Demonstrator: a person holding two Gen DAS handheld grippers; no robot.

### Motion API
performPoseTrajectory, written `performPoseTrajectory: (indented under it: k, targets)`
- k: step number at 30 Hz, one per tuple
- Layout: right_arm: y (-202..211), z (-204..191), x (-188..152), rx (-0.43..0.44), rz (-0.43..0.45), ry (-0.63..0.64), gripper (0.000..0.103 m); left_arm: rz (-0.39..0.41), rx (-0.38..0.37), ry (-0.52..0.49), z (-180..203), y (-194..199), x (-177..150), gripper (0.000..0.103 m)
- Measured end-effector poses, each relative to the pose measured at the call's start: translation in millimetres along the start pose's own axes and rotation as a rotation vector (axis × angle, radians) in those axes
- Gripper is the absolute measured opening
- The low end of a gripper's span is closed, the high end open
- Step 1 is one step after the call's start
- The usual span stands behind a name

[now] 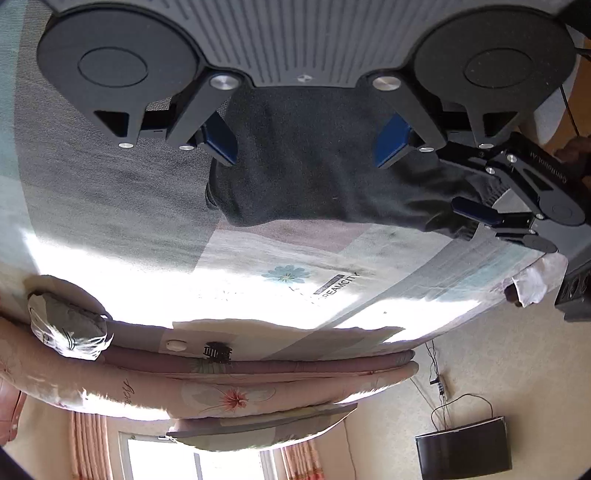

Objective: Fold clothes

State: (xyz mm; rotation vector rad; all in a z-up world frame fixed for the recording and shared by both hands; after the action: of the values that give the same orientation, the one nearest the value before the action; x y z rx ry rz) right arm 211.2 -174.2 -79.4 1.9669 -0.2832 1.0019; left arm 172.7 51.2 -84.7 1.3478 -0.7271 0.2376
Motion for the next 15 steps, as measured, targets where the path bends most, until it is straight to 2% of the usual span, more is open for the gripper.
performPoseTrajectory:
  k: [3,5,8,10,11,13,15]
  targets:
    - [-18.2,6.1,12.8,0.037,0.002,-0.066,0.085,-0.032,0.032,0.062,-20.2,-9.4,-8.4,0.095]
    - [-31.5,8.5,15.5,0.037,-0.012,-0.090,0.085,-0.006,0.009,0.066,-29.4,-6.4,-15.8,0.095]
    - [-66.6,23.4,12.7,-0.031,-0.074,-0.119,0.085,0.028,-0.042,0.070,-37.4,1.8,-24.5,0.095]
    - [-68.5,28.2,15.5,-0.007,-0.020,-0.115,0.087,0.035,-0.060,0.068,-40.0,4.9,-26.9,0.095]
    - [-69.2,31.0,20.7,-0.029,-0.013,-0.116,0.087,0.037,-0.067,0.064,-40.9,6.1,-27.4,0.095]
    - [-69.4,41.7,29.9,-0.131,-0.006,-0.139,0.087,0.038,-0.071,0.063,-41.2,5.6,-27.1,0.095]
    - [-62.0,55.0,35.9,-0.133,0.000,-0.217,0.087,0.039,-0.074,0.061,-41.4,4.9,-26.5,0.095]
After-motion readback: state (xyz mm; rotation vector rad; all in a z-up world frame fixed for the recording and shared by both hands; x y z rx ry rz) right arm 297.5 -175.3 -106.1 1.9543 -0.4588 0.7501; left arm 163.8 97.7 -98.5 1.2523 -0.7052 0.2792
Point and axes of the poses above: each gripper's, at about its wrist camera, not at the fingertips, and y roughly against the way its jaws point, z to its right, x to its top, the point moved 3 cm from there along -y, roughly the way its jaws point, and after that the axes turned 5 degrees about -y, right-handed, at the moved point
